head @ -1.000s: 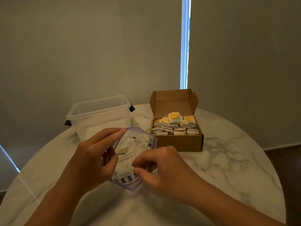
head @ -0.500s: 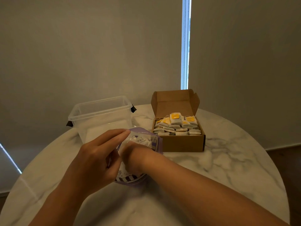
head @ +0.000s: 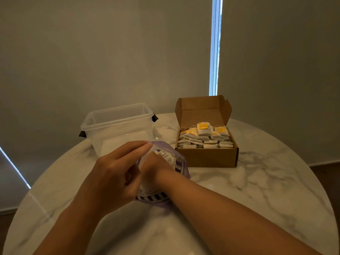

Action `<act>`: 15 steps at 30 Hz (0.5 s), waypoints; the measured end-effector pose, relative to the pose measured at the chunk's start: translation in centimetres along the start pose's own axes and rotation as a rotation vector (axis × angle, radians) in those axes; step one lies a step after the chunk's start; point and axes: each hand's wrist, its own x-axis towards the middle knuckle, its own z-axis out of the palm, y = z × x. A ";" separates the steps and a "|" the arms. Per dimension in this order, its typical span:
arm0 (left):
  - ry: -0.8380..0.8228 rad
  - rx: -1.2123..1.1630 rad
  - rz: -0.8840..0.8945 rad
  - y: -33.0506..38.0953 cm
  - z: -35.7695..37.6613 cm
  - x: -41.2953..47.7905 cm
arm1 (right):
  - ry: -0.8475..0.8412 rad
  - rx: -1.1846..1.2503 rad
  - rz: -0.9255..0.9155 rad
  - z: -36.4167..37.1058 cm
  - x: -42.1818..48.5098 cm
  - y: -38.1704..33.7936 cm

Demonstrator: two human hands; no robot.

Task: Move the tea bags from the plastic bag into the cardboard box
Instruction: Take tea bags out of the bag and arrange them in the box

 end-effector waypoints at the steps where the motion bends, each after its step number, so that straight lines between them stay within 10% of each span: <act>1: -0.004 0.000 -0.001 0.0 0.0 0.0 | -0.014 -0.014 0.006 0.0 0.0 0.2; 15: -0.022 0.037 -0.002 0.2 0.0 0.0 | -0.022 -0.082 0.008 -0.9 -3.4 0.0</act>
